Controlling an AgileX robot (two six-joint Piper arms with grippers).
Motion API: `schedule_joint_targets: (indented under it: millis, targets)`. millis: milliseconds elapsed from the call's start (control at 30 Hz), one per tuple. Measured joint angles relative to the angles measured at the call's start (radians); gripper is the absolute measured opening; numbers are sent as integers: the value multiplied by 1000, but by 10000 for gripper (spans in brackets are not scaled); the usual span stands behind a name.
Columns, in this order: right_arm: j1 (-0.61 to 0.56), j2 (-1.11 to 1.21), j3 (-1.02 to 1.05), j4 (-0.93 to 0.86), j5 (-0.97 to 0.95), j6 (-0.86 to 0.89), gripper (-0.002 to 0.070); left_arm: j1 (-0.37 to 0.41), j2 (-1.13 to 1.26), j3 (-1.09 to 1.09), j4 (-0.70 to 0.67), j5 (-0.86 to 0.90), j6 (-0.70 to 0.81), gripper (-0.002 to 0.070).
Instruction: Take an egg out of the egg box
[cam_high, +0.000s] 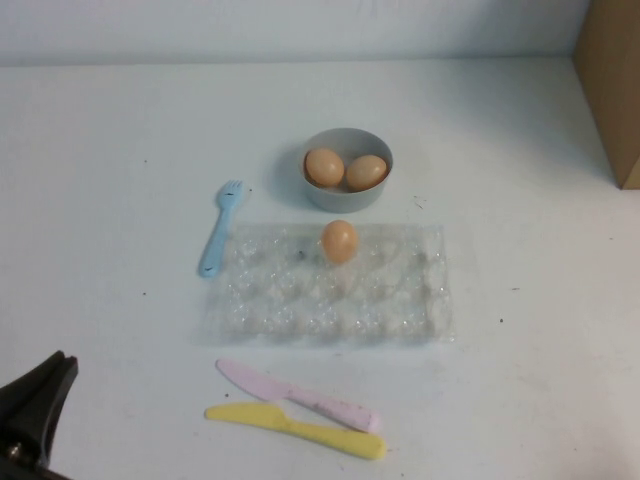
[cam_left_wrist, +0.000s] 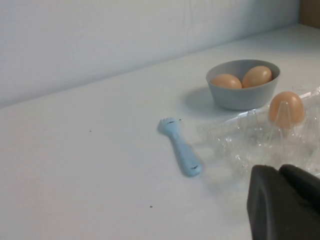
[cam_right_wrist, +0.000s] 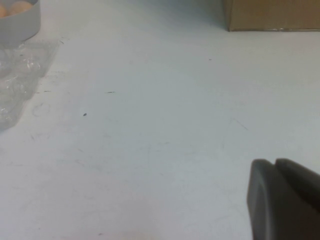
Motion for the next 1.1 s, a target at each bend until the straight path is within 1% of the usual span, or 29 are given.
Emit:
schedule_joint_targets:
  millis: [133,267,400,633,933,1033,1100]
  targets:
    - [0,0,0,0,0,0,-17,0,-64,52,-5,11,-3,-2]
    - [0,0,0,0,0,0,-17,0,-101,67,-39,59,-3,-2]
    - [0,0,0,0,0,0,-17,0,-113,67,-52,114,-3,-2]
    - [0,0,0,0,0,0,-17,0,-119,68,-53,161,-5,-3]
    - [0,0,0,0,0,0,-17,2,-119,69,-53,172,-5,-3]
    - [0,0,0,0,0,0,-17,23,-119,69,-53,174,-5,-3]
    - [0,0,0,0,0,0,-17,52,-119,69,-50,174,-5,-3]
